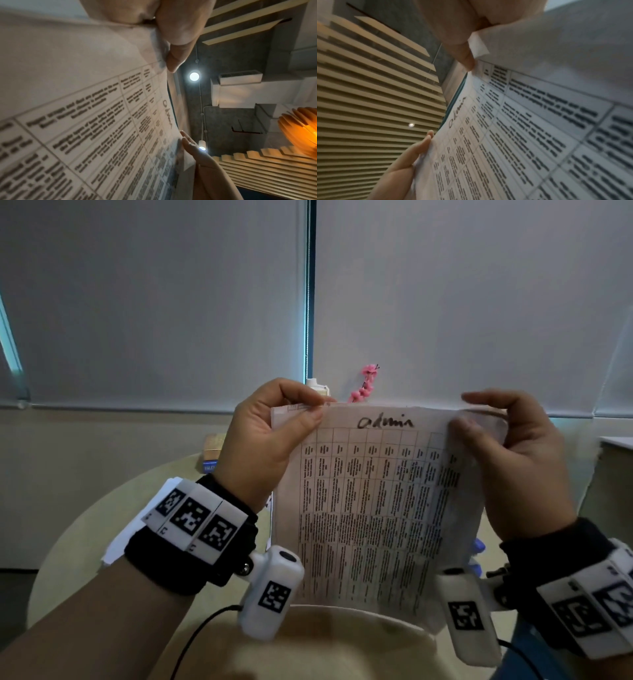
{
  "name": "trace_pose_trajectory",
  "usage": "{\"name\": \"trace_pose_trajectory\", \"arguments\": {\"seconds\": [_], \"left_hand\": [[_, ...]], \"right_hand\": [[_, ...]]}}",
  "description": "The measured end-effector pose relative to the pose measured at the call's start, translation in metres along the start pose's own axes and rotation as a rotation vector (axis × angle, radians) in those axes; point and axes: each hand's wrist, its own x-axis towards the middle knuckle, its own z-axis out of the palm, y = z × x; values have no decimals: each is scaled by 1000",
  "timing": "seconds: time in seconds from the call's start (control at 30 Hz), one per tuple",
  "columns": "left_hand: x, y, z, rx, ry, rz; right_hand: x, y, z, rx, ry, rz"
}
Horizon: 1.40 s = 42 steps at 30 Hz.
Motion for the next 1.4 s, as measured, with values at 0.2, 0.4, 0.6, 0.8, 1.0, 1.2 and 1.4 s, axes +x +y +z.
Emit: {"name": "trace_pose_trajectory", "arguments": {"seconds": [0.2,0.4,0.6,0.8,1.0,1.2,1.4], "left_hand": [[-17,-21,-9,72,-31,-250],[-12,-10,-5,14,-49,-250],[-19,-19,-8,45,-50,-332],[-17,-15,-3,47,-58,-325],[-24,-20,-4,73,-54,-331],[-24,-19,-5,69,-50,-318],[-20,-16,1,58,-24,-299]], "right_hand": [[-12,14,-7,152,-128,324],[-4,7,-6,288,-137,349],[-14,17,-8,277,-148,486],[-17,7,-3,303,-188,538],[-18,7,-6,271,-200,568],[-20,3,-4,311,-199,574],[-17,3,-3,303,-196,550]]}}
